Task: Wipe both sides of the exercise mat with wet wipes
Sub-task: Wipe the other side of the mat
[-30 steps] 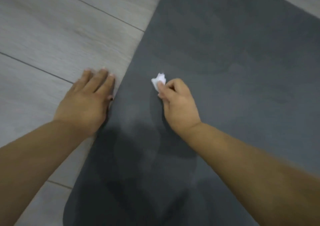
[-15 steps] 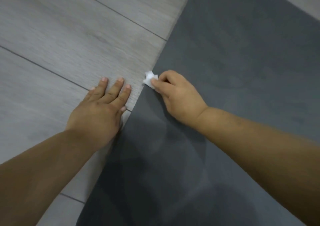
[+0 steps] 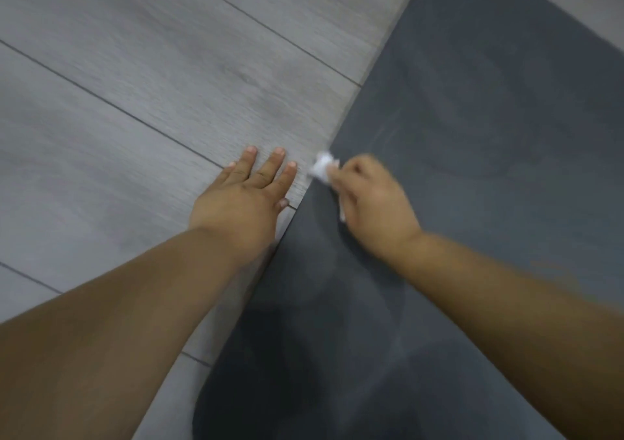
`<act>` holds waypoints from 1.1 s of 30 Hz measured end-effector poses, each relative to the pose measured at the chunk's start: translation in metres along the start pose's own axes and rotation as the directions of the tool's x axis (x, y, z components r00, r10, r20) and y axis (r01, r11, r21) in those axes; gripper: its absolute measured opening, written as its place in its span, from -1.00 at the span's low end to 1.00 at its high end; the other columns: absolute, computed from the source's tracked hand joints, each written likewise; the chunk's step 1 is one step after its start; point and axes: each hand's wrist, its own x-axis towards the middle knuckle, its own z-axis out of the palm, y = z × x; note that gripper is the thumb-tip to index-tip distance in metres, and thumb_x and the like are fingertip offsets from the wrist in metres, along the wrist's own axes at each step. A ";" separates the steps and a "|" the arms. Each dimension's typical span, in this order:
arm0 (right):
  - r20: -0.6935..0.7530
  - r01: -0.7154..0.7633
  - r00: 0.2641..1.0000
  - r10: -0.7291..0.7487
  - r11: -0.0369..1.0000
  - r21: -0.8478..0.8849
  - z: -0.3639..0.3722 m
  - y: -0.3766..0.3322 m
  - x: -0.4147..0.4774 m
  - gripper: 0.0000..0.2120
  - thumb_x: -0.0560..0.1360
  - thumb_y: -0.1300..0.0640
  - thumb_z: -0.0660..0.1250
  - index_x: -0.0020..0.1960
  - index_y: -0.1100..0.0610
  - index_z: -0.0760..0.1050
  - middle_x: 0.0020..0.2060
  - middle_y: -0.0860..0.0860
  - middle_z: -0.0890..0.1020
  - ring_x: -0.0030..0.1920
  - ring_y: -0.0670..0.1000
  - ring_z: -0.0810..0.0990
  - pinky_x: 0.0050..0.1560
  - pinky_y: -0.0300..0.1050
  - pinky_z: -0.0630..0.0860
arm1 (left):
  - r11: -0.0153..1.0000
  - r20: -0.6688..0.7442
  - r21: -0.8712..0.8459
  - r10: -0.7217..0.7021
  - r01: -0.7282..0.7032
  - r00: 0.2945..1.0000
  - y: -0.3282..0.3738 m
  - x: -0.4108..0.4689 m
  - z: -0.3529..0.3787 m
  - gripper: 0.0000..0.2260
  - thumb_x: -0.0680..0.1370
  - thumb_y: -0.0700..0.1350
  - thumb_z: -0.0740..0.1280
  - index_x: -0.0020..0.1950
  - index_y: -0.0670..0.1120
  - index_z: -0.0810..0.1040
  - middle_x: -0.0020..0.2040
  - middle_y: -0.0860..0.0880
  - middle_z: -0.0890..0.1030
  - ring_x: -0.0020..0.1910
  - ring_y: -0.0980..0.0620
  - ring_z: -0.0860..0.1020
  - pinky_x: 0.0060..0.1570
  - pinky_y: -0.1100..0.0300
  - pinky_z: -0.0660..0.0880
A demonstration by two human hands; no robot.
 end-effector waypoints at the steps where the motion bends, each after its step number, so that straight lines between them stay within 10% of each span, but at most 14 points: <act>1: 0.076 0.037 0.996 -0.037 0.999 0.007 -0.003 -0.008 -0.015 -0.71 0.52 0.17 0.13 0.01 0.27 0.59 -0.26 0.18 0.50 -0.32 0.15 0.47 -0.35 -0.10 0.44 | 1.000 0.008 -0.003 -0.002 0.002 1.000 0.000 0.000 -0.001 -0.52 0.66 0.02 -0.10 0.52 0.10 -0.24 0.53 0.12 -0.23 0.51 -0.03 -0.24 0.46 0.12 -0.20; 4: 0.115 -0.013 0.993 0.027 0.992 -0.123 -0.018 0.006 -0.020 -0.72 0.50 0.19 0.18 0.12 0.19 0.58 -0.20 0.20 0.50 -0.29 0.19 0.50 -0.34 -0.05 0.51 | 1.000 0.050 -0.004 0.006 -0.006 0.999 0.000 -0.002 -0.006 -0.53 0.66 0.02 -0.09 0.53 0.09 -0.21 0.54 0.12 -0.22 0.52 -0.04 -0.22 0.47 0.12 -0.15; 9: -0.056 -0.597 0.799 0.598 0.780 -0.186 -0.036 0.037 0.017 -0.73 0.55 0.22 0.16 0.21 0.20 0.48 0.04 0.14 0.39 -0.14 0.15 0.40 -0.02 -0.09 0.40 | 0.998 0.080 0.020 0.065 -0.066 0.995 -0.003 -0.005 -0.022 -0.52 0.66 -0.01 0.01 0.55 0.05 -0.10 0.55 0.10 -0.19 0.53 -0.03 -0.15 0.44 0.06 0.05; 13: 0.050 -0.251 0.965 0.257 0.963 -0.093 0.007 -0.044 -0.027 -0.70 0.48 0.29 0.17 0.17 0.21 0.50 -0.05 0.17 0.48 -0.24 0.17 0.47 -0.27 -0.04 0.43 | 0.999 0.068 0.018 0.050 -0.051 0.996 -0.022 -0.035 -0.022 -0.53 0.63 -0.01 0.11 0.53 0.04 0.09 0.55 0.10 -0.08 0.53 0.05 -0.06 0.42 0.00 0.20; 17: 0.374 0.107 0.917 -0.139 0.989 0.104 0.014 -0.095 -0.076 -0.71 0.64 0.00 -0.05 0.04 0.09 0.40 -0.31 -0.19 0.31 -0.30 -0.06 0.34 -0.22 -0.16 0.26 | 1.000 -0.001 -0.006 -0.006 0.006 1.000 -0.035 -0.077 0.001 -0.53 0.61 0.00 0.14 0.52 0.00 0.15 0.56 0.04 -0.01 0.53 0.01 -0.01 0.40 0.02 0.20; 26: 0.094 -0.453 0.876 0.473 0.874 -0.175 0.000 -0.036 -0.035 -0.56 0.48 0.24 0.28 0.36 0.15 0.37 0.18 0.19 0.36 -0.08 0.18 0.47 0.03 -0.05 0.44 | 1.000 0.079 -0.002 -0.026 0.026 0.997 -0.040 -0.132 0.022 -0.49 0.60 0.03 0.16 0.53 0.01 0.11 0.56 0.04 -0.04 0.53 0.01 -0.03 0.44 0.01 0.17; 29: 0.195 -0.148 0.969 0.154 0.988 -0.044 0.024 -0.100 -0.081 -0.57 0.45 0.28 0.25 0.33 0.21 0.41 0.06 0.22 0.46 -0.16 0.25 0.53 -0.15 0.02 0.50 | 1.000 0.067 -0.013 -0.009 0.010 0.998 -0.044 -0.143 0.032 -0.49 0.61 0.01 0.14 0.54 -0.01 0.10 0.56 0.01 -0.05 0.53 -0.01 -0.04 0.45 0.00 0.16; 33: 0.537 0.233 0.762 -0.362 0.927 0.293 0.025 -0.157 -0.149 -0.67 0.61 0.14 -0.02 0.24 0.19 0.42 -0.13 0.03 0.41 -0.06 0.15 0.46 -0.11 -0.07 0.39 | 1.000 0.068 -0.001 -0.002 0.002 0.998 -0.046 -0.146 0.038 -0.48 0.62 0.01 0.12 0.54 -0.03 0.05 0.56 0.00 -0.08 0.53 -0.03 -0.07 0.46 0.02 0.11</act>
